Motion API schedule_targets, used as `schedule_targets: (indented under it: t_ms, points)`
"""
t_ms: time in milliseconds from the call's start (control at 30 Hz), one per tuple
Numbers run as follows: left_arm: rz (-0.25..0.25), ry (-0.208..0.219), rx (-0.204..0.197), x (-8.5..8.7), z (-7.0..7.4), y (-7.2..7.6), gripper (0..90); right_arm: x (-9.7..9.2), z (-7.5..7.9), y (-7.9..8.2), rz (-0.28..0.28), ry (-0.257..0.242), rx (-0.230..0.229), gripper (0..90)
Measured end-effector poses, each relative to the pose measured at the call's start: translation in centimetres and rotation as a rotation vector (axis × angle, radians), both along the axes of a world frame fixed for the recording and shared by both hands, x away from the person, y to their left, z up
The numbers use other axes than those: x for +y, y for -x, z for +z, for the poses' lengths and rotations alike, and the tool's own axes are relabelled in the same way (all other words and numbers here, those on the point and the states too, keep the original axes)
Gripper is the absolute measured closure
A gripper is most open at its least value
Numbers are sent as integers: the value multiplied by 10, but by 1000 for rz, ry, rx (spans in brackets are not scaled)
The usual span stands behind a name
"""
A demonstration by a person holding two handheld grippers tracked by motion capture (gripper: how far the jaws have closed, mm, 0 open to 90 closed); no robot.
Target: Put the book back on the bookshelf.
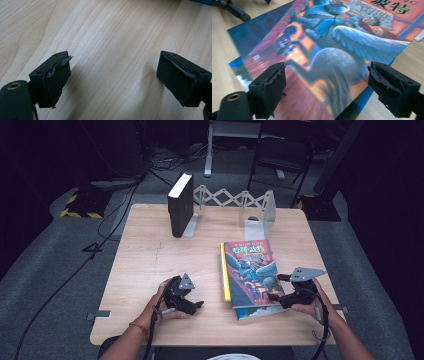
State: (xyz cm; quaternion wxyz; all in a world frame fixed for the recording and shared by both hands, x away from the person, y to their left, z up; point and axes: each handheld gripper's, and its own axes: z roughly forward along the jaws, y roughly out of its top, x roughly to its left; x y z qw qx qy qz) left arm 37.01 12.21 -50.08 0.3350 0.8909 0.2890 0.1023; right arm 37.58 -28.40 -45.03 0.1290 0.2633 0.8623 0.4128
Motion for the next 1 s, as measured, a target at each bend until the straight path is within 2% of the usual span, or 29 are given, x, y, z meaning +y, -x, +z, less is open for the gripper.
schedule_targets:
  t_ms: [33,100,167,267,300,333,367,467,533,567,667,733,800,867,1000]
  points:
    - [4,1,-3,-1,0,-1,138,1,0,-3,-14,4,-4,102]
    - [-16,9,0,-4,1,-3,171,0,-2,-11,-57,3,33,41]
    - [-34,17,-14,-10,3,-7,178,-2,-4,-16,-56,-24,67,40]
    - [-21,111,-23,-17,12,-18,185,-1,-5,-19,-35,-34,67,48]
    - [-23,127,-34,-20,15,-21,186,1,-4,-19,-35,-28,54,44]
    - [-23,127,-34,-20,15,-21,186,2,-4,-18,-35,-23,53,44]
    - [-36,131,-68,-28,19,-26,189,3,-4,-18,-37,-18,50,44]
    - [-51,126,-72,-35,20,-32,190,3,-3,-18,-36,-16,44,45]
    - [-56,149,-66,-40,20,-35,191,3,-3,-18,-37,-16,44,45]
    - [-66,129,-75,-45,19,-35,197,3,-4,-18,-35,-19,46,45]
    - [-78,108,-71,-49,17,-35,197,3,-4,-18,-33,-23,46,44]
    - [-81,129,-90,-51,20,-34,199,3,-4,-18,-31,-20,43,45]
    - [-81,130,-88,-52,21,-33,201,3,-4,-17,-32,-18,41,45]
    - [-85,99,-103,-54,23,-32,198,4,-4,-18,-33,-16,42,43]
    - [-86,97,-102,-55,22,-33,202,6,-3,-14,-40,-4,30,41]
